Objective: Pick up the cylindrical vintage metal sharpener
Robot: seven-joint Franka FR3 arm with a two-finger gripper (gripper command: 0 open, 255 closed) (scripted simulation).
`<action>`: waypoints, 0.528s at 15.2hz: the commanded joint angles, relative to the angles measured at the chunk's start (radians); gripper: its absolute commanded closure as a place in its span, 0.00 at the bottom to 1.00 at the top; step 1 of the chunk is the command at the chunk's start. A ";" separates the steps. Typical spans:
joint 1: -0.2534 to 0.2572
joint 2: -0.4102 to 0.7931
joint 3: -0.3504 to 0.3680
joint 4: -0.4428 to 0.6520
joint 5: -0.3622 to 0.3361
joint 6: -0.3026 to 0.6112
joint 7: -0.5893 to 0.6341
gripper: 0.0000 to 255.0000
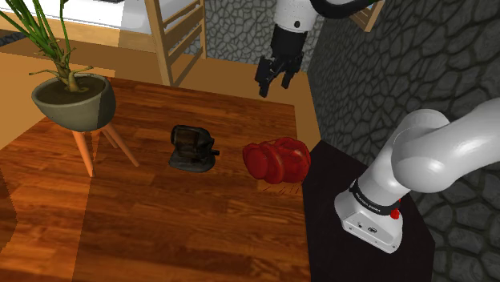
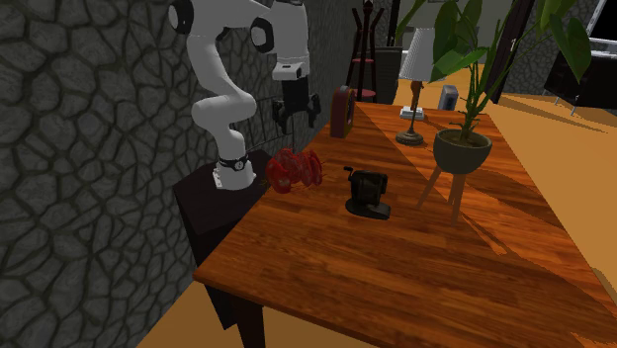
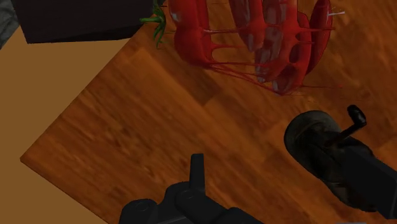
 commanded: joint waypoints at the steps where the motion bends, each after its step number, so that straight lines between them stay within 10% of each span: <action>1: 0.012 0.050 0.032 -0.001 0.011 0.052 0.031 0.00; 8: 0.045 0.256 0.146 0.041 0.018 0.216 0.152 0.00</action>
